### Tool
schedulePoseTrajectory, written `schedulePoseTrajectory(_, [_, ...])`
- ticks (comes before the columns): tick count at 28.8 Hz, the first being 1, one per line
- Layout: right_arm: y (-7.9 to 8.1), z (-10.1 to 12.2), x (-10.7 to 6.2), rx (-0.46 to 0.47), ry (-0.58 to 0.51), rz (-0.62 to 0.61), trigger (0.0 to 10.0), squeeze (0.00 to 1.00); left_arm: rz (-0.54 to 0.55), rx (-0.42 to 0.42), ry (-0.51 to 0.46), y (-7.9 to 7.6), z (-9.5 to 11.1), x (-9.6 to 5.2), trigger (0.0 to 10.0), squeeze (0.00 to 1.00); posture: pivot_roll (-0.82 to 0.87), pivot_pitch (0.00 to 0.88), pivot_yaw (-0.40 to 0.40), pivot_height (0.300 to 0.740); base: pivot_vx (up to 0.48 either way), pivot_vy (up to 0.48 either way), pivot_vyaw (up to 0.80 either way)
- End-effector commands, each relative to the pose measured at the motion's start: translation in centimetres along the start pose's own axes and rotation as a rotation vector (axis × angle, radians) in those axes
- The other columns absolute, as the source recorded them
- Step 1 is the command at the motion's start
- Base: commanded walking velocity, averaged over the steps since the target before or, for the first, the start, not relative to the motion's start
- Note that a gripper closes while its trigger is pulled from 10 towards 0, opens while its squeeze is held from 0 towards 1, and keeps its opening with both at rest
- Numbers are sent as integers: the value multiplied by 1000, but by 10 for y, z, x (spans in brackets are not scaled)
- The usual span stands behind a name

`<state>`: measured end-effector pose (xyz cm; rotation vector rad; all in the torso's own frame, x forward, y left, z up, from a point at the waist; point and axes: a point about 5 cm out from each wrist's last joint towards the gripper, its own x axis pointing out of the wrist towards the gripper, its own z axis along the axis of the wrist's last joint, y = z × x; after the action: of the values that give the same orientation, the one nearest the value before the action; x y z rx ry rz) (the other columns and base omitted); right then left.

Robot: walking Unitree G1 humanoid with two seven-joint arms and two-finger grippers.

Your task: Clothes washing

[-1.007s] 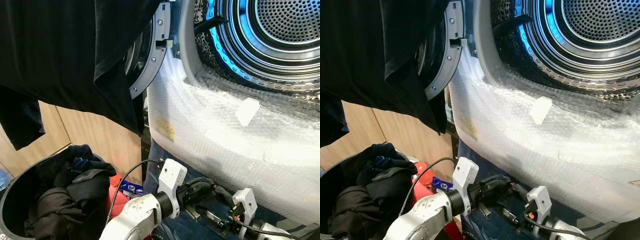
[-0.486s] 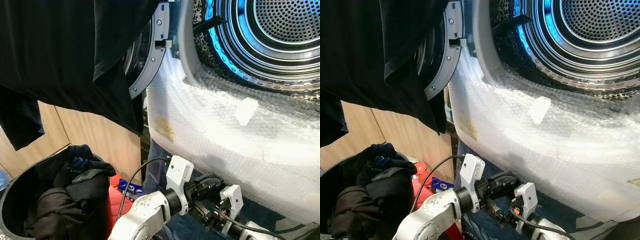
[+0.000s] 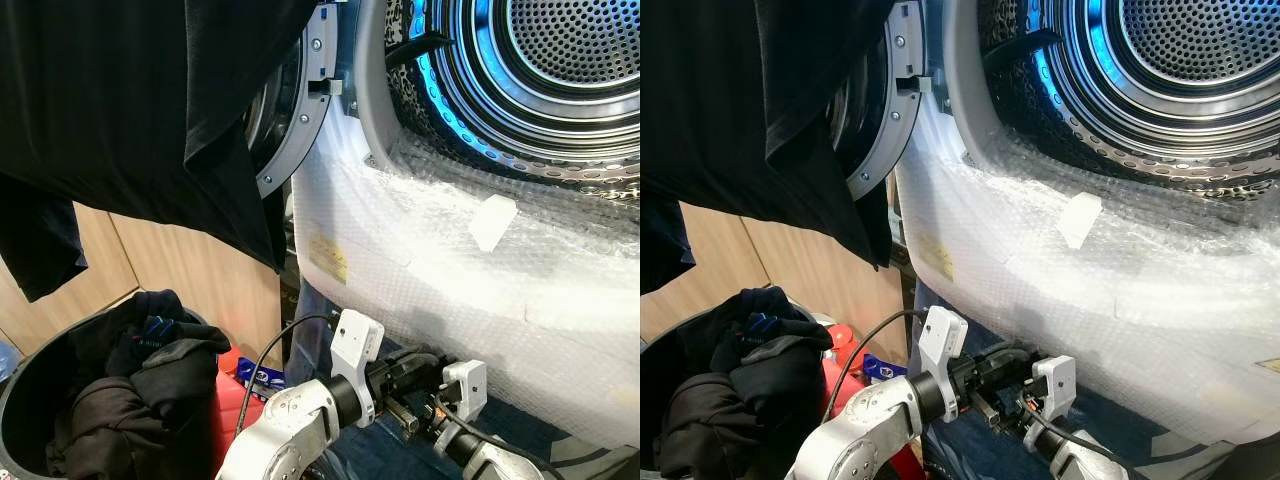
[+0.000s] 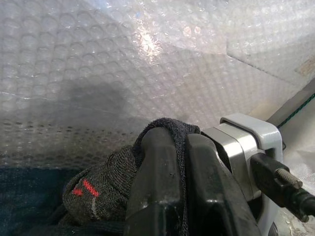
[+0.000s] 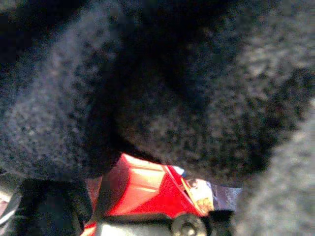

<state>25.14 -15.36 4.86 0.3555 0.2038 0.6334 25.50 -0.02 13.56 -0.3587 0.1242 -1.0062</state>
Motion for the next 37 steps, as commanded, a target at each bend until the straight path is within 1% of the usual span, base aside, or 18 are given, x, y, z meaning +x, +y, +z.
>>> schedulePoseTrajectory(1, [-1, 11, 2, -9, -35, -5, 0, 0, -21, -36, -42, -7, 2, 8, 10000, 0, -32, 0, -48, 740, 0, 0, 0])
schedulePoseTrajectory(12, [-3, 10, 2, -18, -19, -13, 0, 0, -19, -28, -52, -6, 4, 7, 10000, 0, -24, 0, -51, 740, 0, 0, 0])
schedulePoseTrajectory(22, [-10, 11, 2, 10, -23, -41, 0, 0, -12, -14, -63, -5, 5, 7, 10000, 0, -24, 0, -50, 740, 0, 0, 0])
schedulePoseTrajectory(31, [-11, 10, 0, 16, -21, -41, 0, 0, 0, -2, -63, -4, 5, 6, 10000, 0, -22, 0, -50, 740, 0, 0, 0])
schedulePoseTrajectory(37, [-13, 10, -2, 19, -19, -44, 0, 0, 15, 27, -42, -3, 3, 5, 10000, 0, -20, 0, -50, 740, 0, 0, 0])
